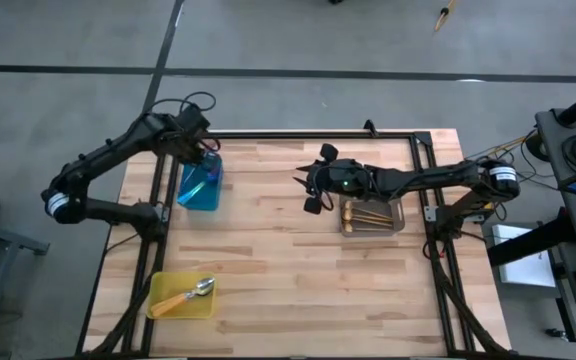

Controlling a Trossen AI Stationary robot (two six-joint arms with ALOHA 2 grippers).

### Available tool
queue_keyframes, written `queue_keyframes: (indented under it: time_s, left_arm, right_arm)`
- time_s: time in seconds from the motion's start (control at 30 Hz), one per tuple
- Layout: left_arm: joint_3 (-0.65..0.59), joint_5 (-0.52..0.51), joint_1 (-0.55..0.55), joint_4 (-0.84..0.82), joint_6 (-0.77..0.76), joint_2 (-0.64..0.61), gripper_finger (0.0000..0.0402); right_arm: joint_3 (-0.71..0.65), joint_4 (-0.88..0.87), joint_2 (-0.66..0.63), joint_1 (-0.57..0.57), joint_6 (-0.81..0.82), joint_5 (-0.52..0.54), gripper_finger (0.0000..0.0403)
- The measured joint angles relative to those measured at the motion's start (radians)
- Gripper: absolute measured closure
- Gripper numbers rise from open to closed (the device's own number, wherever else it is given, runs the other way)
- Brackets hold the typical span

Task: Sort silverware by color (type)
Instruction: Put the blue spoon into the blue bin

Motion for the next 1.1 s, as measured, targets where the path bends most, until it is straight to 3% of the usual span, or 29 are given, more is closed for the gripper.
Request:
queue_keyframes:
  time_s: [0.23, 0.57, 1.1]
  left_arm:
    - [-0.002, 0.0, 0.084, -0.004, 0.04, 0.07, 0.0401]
    - [-0.007, 0.061, 0.09, -0.13, 0.105, 0.229, 0.0401]
    - [-0.008, 0.064, 0.094, -0.129, 0.207, 0.425, 0.0401]
  right_arm:
    - [0.0, -0.029, -0.009, 0.0, 0.0, 0.0, 0.0289]
    - [0.0, -0.056, -0.009, 0.0, -0.003, 0.0, 0.0296]
    - [0.0, -0.056, -0.009, 0.0, -0.008, 0.0, 0.0303]
